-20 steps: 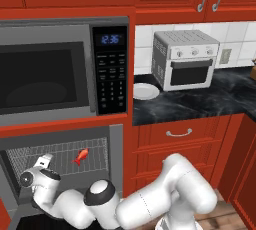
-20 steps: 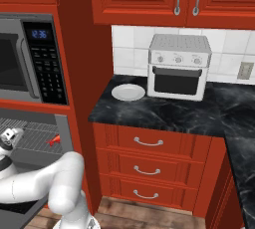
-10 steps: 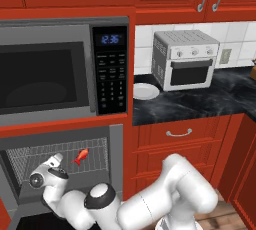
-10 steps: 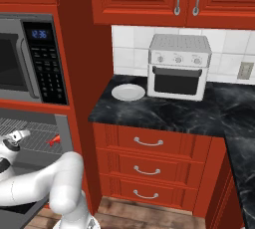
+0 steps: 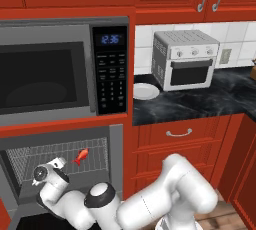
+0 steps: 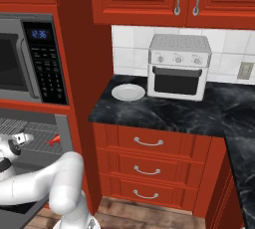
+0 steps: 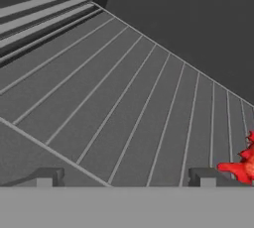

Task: Take the fish from the oven and place it on the plate on the counter.

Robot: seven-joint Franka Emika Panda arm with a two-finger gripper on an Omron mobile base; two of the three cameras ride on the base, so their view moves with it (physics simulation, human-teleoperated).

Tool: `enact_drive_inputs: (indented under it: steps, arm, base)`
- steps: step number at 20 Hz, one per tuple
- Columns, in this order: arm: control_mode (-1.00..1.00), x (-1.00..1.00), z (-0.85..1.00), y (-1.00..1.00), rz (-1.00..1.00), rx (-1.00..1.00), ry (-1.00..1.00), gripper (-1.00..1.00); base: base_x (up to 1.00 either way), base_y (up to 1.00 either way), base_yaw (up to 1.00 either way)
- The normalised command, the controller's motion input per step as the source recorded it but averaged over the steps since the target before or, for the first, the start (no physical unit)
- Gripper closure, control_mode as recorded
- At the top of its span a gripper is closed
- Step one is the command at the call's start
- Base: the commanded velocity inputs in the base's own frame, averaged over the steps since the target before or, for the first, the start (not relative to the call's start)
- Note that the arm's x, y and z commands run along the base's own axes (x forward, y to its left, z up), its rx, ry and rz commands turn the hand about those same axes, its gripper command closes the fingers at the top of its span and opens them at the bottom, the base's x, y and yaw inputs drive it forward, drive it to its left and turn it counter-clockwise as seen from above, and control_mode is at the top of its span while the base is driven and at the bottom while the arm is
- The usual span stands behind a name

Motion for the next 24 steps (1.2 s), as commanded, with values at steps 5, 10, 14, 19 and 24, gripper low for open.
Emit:
enact_drive_inputs:
  steps: [5,10,14,19,24]
  arm:
    - [-1.00,0.00,-0.40,-0.01,0.00,0.00,0.19,-1.00]
    - [-1.00,-0.01,-0.46,0.34,-0.06,0.02,-0.04,-1.00]
    - [-1.00,-0.26,-0.67,0.29,-0.16,0.01,-0.09,-1.00]
    - [-1.00,-0.39,-0.83,0.08,-0.17,0.02,-0.28,-1.00]
    - [-1.00,-0.72,-0.46,-0.07,0.12,-0.01,-0.23,-1.00]
  base:
    - [0.00,0.00,0.00]
    - [0.00,0.00,0.00]
    - [0.00,0.00,0.00]
    - [0.00,0.00,0.00]
    - [0.00,0.00,0.00]
